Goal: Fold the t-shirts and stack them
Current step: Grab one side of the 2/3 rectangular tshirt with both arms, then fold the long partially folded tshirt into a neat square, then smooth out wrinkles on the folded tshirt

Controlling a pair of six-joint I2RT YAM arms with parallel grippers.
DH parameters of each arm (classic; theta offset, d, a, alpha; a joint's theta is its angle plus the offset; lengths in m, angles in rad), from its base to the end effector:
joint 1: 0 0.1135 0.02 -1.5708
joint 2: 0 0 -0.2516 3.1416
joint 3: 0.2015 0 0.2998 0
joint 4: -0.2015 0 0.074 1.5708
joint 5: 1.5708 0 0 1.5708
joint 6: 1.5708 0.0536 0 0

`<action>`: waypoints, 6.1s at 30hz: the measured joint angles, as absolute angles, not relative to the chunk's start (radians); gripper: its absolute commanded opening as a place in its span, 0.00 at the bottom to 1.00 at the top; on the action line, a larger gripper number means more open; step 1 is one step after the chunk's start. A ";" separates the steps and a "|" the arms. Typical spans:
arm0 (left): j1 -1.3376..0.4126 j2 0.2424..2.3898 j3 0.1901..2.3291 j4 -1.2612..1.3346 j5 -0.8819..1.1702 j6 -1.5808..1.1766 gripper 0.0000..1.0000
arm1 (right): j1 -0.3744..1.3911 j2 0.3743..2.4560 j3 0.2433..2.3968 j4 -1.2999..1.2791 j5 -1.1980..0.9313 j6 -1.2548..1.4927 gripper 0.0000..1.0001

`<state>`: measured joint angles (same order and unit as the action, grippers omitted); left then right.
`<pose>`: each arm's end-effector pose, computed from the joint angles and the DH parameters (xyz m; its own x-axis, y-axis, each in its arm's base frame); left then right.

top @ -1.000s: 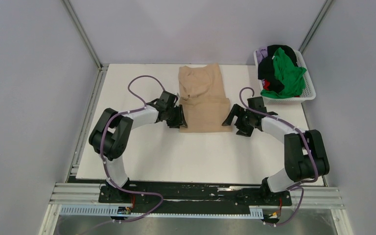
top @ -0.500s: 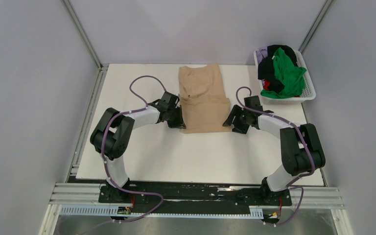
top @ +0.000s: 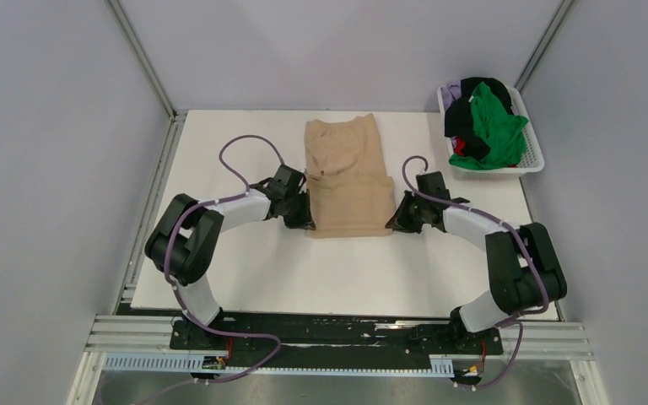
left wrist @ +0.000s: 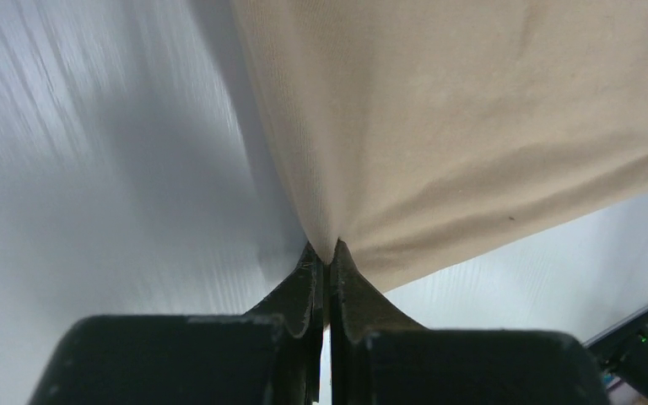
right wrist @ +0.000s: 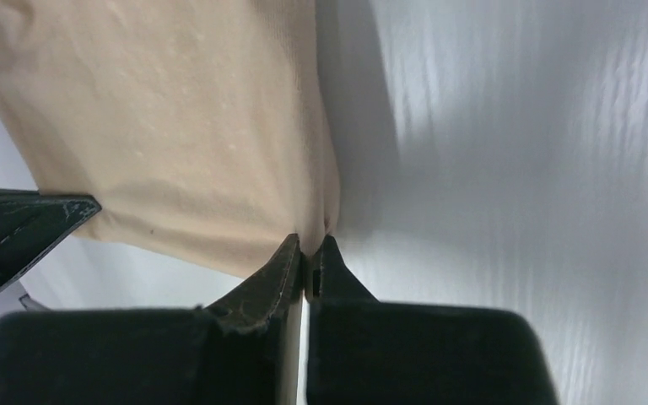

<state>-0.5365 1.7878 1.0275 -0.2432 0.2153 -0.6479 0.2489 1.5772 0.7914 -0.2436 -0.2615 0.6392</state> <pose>0.3347 -0.2124 0.0937 -0.9389 -0.1276 -0.3197 0.0394 0.8829 -0.4680 0.3227 0.0963 0.0919 -0.8856 0.3695 -0.2814 0.2009 0.8510 0.4852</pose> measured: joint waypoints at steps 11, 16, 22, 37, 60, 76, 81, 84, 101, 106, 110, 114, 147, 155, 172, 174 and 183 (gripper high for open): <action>-0.616 1.308 0.757 -0.369 0.263 -0.648 0.00 | 0.302 1.068 0.558 -0.361 -0.470 0.654 0.00; -0.630 1.063 0.721 -0.439 0.307 -0.669 0.05 | 0.312 0.836 0.545 -0.416 -0.582 0.658 0.00; -0.632 0.916 0.725 -0.462 0.309 -0.710 0.02 | 0.312 0.764 0.613 -0.434 -0.604 0.656 0.00; -0.483 1.109 0.879 -0.458 0.223 -0.726 0.00 | 0.247 1.166 0.840 -0.345 -0.609 0.675 0.00; -0.237 1.608 1.141 -0.270 0.444 -0.712 0.01 | 0.105 1.692 1.119 -0.146 -0.805 0.689 0.00; -0.192 1.897 1.326 -0.250 0.464 -0.710 0.37 | 0.059 2.023 1.353 -0.115 -0.840 0.691 0.17; -0.168 1.943 1.373 -0.258 0.451 -0.704 0.93 | 0.038 2.087 1.422 -0.115 -0.834 0.682 0.75; -0.166 1.948 1.399 -0.266 0.452 -0.700 1.00 | 0.033 2.097 1.458 -0.117 -0.829 0.671 0.97; -0.305 1.735 1.248 -0.199 0.493 -0.692 1.00 | 0.189 1.698 1.139 -0.130 -0.641 0.580 1.00; -0.350 1.809 1.254 -0.152 0.505 -0.707 1.00 | 0.249 1.730 1.147 -0.131 -0.611 0.572 1.00; -0.338 1.941 1.304 -0.110 0.503 -0.744 1.00 | 0.244 1.842 1.238 -0.130 -0.572 0.568 1.00; -0.332 2.067 1.426 -0.110 0.493 -0.770 1.00 | 0.239 1.959 1.361 -0.129 -0.541 0.558 1.00; -0.539 1.791 1.047 -0.103 0.328 -0.826 1.00 | 0.301 1.808 1.025 -0.029 -0.443 0.644 1.00; -0.535 1.738 1.065 -0.136 0.292 -0.829 1.00 | 0.300 1.639 1.013 -0.070 -0.439 0.639 1.00; -0.517 1.964 1.274 -0.154 0.212 -0.820 1.00 | 0.255 1.848 1.073 -0.047 -0.448 0.634 1.00; -0.507 1.975 1.282 -0.151 0.200 -0.820 1.00 | 0.243 1.887 1.090 -0.036 -0.477 0.656 1.00; -0.486 1.983 1.306 -0.166 0.217 -0.809 1.00 | 0.237 1.908 1.126 -0.041 -0.480 0.677 1.00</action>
<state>-0.4862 1.9835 1.3056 -0.1658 0.2169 -0.8089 0.2371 1.9079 1.1263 -0.0410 -0.4801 0.6769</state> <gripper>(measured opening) 0.996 0.998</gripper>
